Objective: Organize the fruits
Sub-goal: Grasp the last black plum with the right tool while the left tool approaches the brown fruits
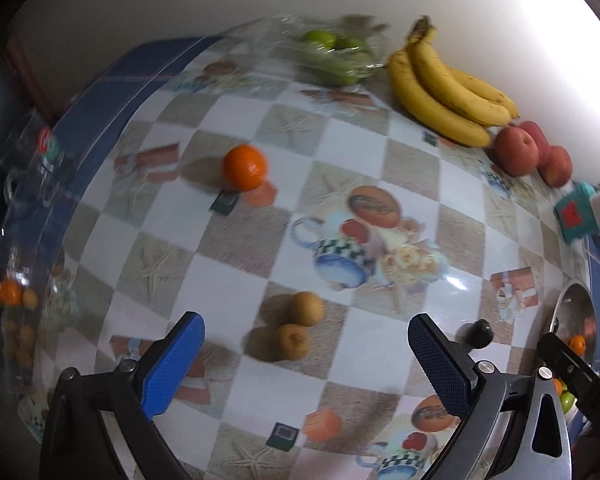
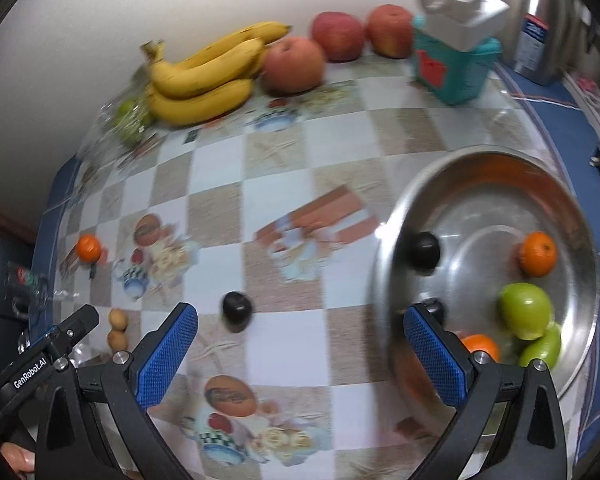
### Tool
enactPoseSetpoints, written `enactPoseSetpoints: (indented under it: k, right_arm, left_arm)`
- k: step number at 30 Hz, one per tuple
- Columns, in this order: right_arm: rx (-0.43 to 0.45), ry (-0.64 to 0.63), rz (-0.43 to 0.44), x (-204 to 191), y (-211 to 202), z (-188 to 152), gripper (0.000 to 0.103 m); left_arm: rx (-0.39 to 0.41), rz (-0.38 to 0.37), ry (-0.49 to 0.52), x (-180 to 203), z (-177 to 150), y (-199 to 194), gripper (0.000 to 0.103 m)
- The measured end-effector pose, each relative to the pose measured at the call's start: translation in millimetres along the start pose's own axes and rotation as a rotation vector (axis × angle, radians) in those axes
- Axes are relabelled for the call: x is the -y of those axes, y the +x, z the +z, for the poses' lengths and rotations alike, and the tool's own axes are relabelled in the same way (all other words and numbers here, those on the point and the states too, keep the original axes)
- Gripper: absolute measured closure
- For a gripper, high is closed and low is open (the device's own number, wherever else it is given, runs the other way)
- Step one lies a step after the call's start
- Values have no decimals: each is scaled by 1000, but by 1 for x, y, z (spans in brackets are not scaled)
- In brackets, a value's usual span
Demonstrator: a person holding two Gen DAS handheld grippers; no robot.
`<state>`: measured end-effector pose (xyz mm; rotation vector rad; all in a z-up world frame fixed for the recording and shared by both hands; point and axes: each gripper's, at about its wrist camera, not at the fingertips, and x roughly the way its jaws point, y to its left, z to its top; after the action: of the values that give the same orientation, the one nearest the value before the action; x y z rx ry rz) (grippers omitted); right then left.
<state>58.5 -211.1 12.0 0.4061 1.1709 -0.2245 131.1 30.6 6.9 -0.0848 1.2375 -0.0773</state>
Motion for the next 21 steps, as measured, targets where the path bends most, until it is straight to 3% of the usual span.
enactPoseSetpoints:
  k: [8,11,15,19,21]
  right_arm:
    - [-41,-85,28,-33,23,-12,0]
    - [-64,-91,22,-36,37,-15,0]
    - [-80,-105,-5,-38,50,-18,3]
    - [-90,-103,-8,-38,61,-18,24]
    - [-89,-110,-12,-39,62,-18,25]
  left_arm:
    - [-37,17,-14,-15,-17,11,2]
    - [-77,-23,-37,-19,-20,21,15]
    - [-115,-15,-30,-16,-23,33,20]
    - [-133,-40,-28,-13,-25,38,29]
    - [-132,-40,-30,-12,-25,39,33]
